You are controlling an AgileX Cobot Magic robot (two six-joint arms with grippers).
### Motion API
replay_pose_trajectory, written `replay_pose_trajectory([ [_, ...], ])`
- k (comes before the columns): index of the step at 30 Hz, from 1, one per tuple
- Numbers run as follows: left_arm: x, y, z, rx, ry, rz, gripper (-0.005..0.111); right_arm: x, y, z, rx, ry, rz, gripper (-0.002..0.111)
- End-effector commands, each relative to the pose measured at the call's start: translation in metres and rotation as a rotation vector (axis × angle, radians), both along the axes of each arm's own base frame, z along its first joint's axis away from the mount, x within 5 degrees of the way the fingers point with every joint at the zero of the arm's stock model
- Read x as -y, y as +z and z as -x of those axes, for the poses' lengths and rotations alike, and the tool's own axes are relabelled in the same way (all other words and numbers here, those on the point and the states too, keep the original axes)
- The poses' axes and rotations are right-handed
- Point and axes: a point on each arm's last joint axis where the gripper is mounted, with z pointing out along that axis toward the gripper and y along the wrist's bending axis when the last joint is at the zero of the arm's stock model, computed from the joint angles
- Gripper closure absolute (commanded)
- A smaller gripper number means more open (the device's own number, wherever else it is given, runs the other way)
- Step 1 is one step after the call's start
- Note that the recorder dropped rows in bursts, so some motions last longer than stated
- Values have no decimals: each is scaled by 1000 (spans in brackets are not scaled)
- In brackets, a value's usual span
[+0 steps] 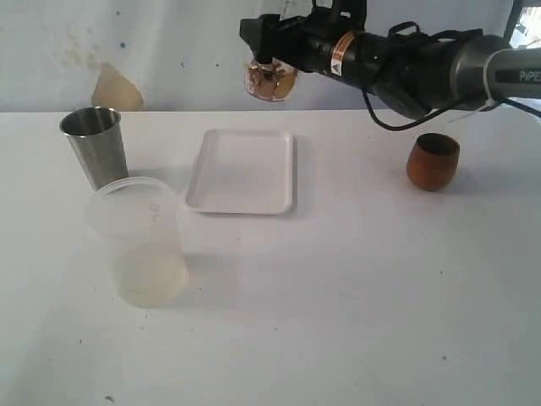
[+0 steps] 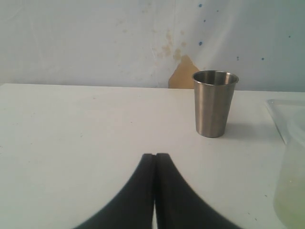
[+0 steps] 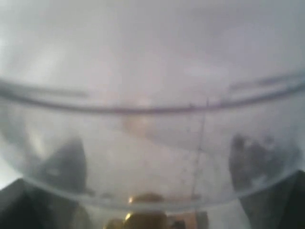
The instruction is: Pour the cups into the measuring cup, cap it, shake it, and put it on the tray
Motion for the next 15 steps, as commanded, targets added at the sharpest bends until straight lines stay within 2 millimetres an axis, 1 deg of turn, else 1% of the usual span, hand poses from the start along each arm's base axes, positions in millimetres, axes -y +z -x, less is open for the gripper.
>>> replay_pose_trajectory([
  [1, 0, -1, 0, 11, -2, 14, 107, 22, -19, -12, -55, -64, 95, 108],
  [5, 0, -1, 0, 11, -2, 14, 107, 45, -23, -20, -56, -107, 167, 108],
  [8, 0, -1, 0, 11, -2, 14, 107, 55, -28, -22, -60, -133, 277, 108],
  [9, 0, -1, 0, 11, -2, 14, 107, 57, -32, -23, -67, -147, 325, 108],
  [11, 0, -1, 0, 11, -2, 14, 107, 60, -39, -24, -98, -173, 357, 108],
  [15, 0, -1, 0, 11, -2, 14, 107, 57, -53, -27, -109, -144, 345, 108],
])
